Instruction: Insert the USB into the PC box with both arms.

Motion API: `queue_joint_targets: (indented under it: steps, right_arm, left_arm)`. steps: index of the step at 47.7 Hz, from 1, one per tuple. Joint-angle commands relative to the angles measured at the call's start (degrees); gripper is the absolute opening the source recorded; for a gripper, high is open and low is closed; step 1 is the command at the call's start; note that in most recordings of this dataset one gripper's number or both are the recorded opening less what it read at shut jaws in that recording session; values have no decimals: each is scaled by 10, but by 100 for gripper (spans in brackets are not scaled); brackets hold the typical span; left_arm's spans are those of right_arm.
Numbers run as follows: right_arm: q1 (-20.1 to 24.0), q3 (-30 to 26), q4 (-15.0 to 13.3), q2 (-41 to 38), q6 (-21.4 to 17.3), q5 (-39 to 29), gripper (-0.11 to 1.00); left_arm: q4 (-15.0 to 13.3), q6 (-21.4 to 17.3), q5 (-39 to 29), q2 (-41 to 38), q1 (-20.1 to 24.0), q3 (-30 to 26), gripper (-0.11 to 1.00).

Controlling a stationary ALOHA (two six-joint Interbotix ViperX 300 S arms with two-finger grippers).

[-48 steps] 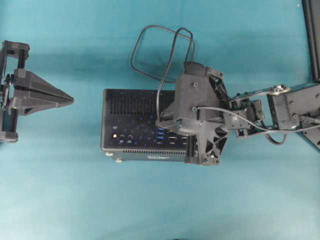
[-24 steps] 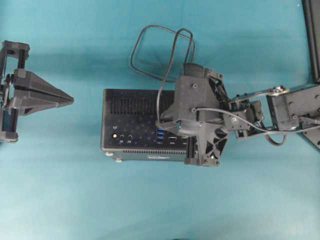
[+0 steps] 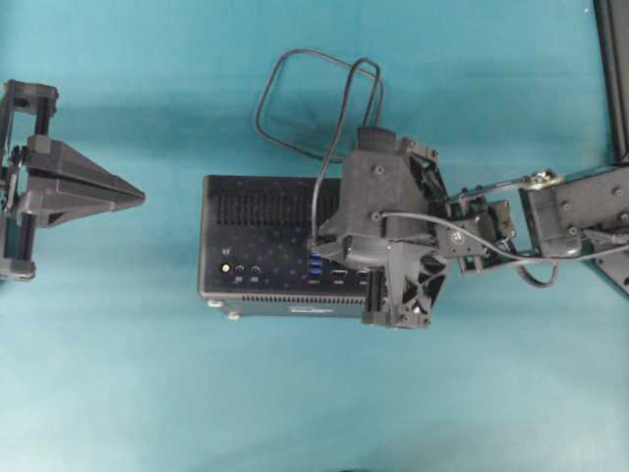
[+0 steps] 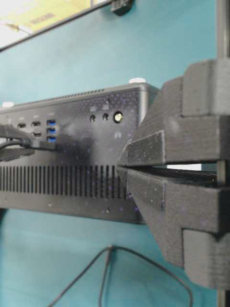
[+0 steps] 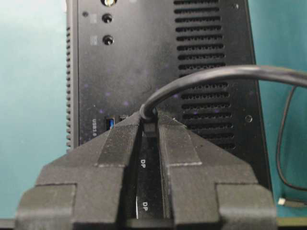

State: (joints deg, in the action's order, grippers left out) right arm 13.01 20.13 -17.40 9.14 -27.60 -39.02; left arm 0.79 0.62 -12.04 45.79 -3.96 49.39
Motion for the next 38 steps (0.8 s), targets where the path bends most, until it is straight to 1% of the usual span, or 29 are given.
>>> queue_joint_targets:
  steps: [1, 9, 13, 17, 29, 34, 38]
  right_arm:
    - [7, 4, 4, -2, -4, -4, 11]
    - [-7, 4, -14, -2, -3, -4, 11]
    - [-11, 3, -17, -2, -4, -4, 11]
    - [-10, 4, -16, -2, -4, -3, 11]
    - [18, 1, -2, -4, -8, 1, 12]
    - [16, -2, 0, -3, -8, 2, 13]
    - [8, -7, -3, -2, -8, 2, 16]
  left_arm:
    - [2, 2, 5, -1, 0, -8, 0]
    - [2, 2, 5, 0, -1, -9, 0]
    - [1, 2, 4, -1, -1, -10, 0]
    - [2, 2, 5, -1, -1, -9, 0]
    - [1, 2, 5, -1, -1, -8, 0]
    - [2, 2, 4, -1, -1, -8, 0]
    - [2, 2, 4, -1, -1, -9, 0]
